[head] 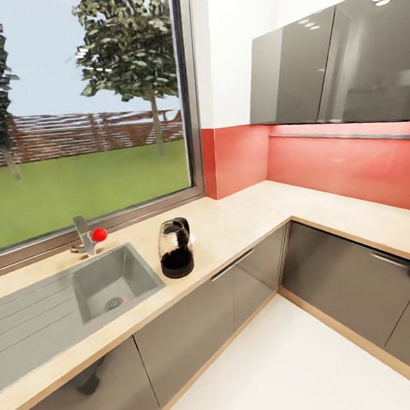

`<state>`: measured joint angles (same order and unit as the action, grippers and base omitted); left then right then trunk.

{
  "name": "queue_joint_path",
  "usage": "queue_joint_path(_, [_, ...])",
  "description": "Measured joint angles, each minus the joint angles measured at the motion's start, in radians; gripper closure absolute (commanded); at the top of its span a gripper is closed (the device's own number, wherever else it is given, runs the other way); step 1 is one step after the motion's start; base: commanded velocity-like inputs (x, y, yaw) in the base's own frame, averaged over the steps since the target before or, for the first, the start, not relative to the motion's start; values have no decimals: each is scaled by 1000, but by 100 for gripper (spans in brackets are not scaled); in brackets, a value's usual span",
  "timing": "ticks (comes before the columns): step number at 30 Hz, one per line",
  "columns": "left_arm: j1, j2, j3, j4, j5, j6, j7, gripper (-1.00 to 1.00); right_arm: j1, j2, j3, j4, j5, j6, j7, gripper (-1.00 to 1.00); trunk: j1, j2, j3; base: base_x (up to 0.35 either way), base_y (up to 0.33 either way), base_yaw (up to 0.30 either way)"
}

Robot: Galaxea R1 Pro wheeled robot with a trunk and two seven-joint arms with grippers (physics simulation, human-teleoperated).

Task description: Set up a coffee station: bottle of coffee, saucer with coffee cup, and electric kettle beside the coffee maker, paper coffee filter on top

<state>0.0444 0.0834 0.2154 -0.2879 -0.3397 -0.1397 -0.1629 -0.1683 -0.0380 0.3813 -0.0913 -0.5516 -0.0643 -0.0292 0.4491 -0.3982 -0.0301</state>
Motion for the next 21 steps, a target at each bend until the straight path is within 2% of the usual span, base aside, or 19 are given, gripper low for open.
queue_joint_path(17, [0,-1,0,0,1,0,0,-100,0,0,3,0,0,0,0,-100,0,0,0,190,-223,2])
queue_joint_path(21, [0,-1,0,0,2,0,0,-100,0,0,5,0,0,0,0,-100,0,0,0,153,-256,114])
